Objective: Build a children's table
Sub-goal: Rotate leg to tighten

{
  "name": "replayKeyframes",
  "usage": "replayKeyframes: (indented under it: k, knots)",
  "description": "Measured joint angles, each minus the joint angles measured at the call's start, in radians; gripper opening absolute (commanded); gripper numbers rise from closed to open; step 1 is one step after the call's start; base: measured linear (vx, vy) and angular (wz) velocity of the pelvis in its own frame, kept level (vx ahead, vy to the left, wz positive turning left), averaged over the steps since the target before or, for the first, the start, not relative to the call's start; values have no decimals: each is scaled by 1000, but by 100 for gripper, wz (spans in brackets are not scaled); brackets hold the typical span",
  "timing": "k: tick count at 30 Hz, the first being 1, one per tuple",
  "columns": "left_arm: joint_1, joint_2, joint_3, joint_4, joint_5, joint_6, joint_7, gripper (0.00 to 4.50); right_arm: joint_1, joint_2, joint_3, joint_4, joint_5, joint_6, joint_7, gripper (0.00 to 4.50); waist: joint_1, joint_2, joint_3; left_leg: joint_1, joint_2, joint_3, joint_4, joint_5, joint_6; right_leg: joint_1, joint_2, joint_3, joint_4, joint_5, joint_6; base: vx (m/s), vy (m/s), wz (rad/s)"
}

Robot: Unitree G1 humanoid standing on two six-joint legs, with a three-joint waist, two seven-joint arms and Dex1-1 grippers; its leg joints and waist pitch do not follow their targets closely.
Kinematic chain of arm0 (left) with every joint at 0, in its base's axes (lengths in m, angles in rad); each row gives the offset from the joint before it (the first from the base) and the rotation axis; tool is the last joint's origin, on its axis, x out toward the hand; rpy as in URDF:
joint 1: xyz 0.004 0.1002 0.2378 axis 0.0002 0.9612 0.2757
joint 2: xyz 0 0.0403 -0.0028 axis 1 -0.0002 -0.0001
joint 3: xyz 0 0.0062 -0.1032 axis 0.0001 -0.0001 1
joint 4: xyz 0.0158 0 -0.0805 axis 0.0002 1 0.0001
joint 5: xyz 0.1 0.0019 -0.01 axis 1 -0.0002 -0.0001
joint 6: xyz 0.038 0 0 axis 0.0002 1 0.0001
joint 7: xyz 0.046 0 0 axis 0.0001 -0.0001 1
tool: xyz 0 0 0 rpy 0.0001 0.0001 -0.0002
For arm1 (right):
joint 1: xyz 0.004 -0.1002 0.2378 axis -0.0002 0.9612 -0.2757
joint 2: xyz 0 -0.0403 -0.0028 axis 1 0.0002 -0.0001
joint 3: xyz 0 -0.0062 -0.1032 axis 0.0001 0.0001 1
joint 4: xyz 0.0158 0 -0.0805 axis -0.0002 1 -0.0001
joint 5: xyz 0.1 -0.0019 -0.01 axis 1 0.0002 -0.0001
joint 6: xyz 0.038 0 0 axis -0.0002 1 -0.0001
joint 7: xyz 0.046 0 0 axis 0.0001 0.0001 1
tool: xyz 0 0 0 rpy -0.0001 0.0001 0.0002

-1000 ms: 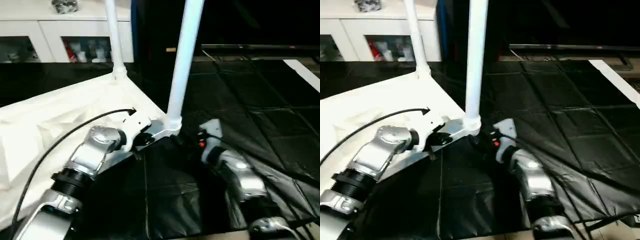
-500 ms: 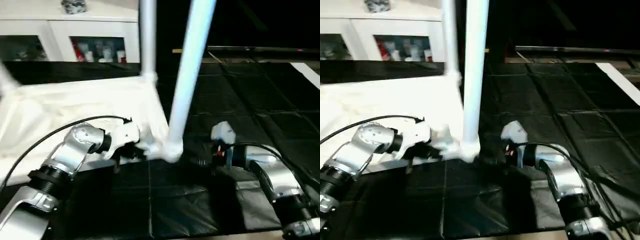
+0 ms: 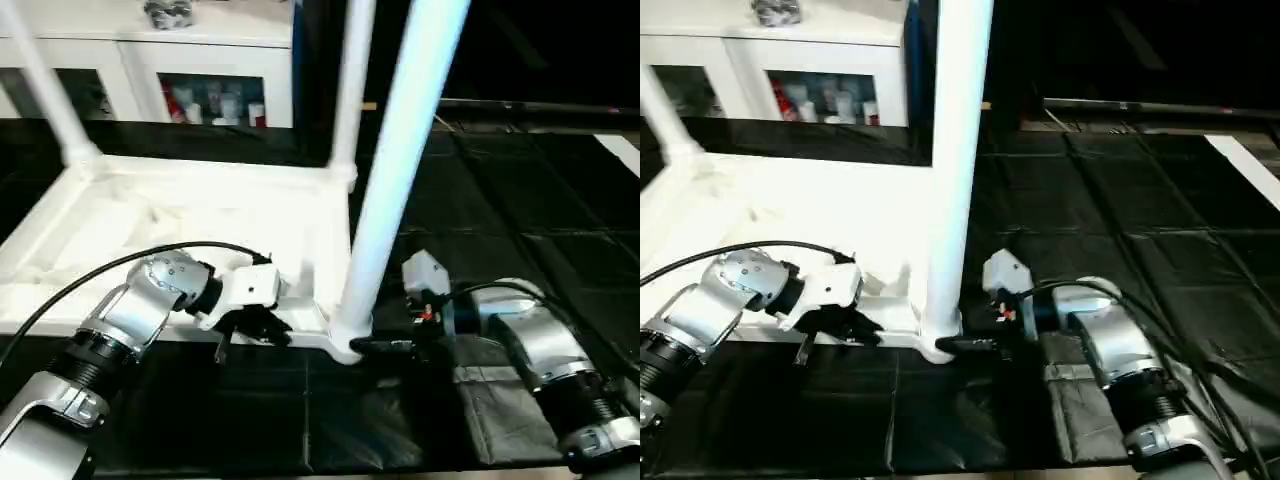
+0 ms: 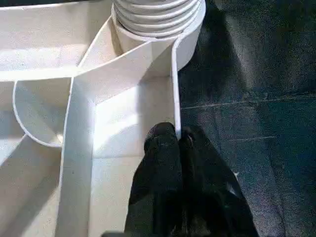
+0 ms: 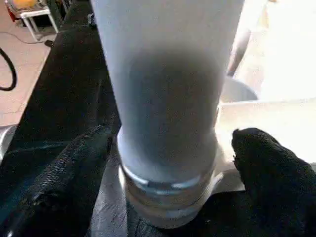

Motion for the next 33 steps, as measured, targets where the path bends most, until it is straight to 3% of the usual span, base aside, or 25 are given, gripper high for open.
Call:
replayKeyframes:
  k: [14,22,27,29,33]
  knots:
    - [-2,-4,-1,6,4,-17,-7,0,-16,6,12,12,2,1,24,279,2,-1,-1,-1,0,0,1,0,0,0,0,0,0,0,0,0,0,0]
    - [-5,-11,3,19,5,-25,-2,0,-15,8,10,11,2,6,21,270,3,0,-1,0,0,0,1,0,0,0,0,0,1,0,0,0,0,0]
    - [-2,-64,27,18,4,86,64,0,45,37,-40,-23,22,63,-67,269,7,1,-2,2,-1,1,2,0,0,5,-1,2,3,0,0,0,0,0]
    - [1,-106,55,14,10,179,144,0,81,73,-91,-49,23,106,-182,269,4,1,-1,3,-1,0,2,0,0,7,-1,2,3,-3,5,0,0,0]
    - [2,-199,87,-8,21,336,289,0,95,136,-166,-48,19,156,-392,269,-18,1,-1,3,-2,-3,4,0,0,8,-5,0,1,-2,6,0,0,0]
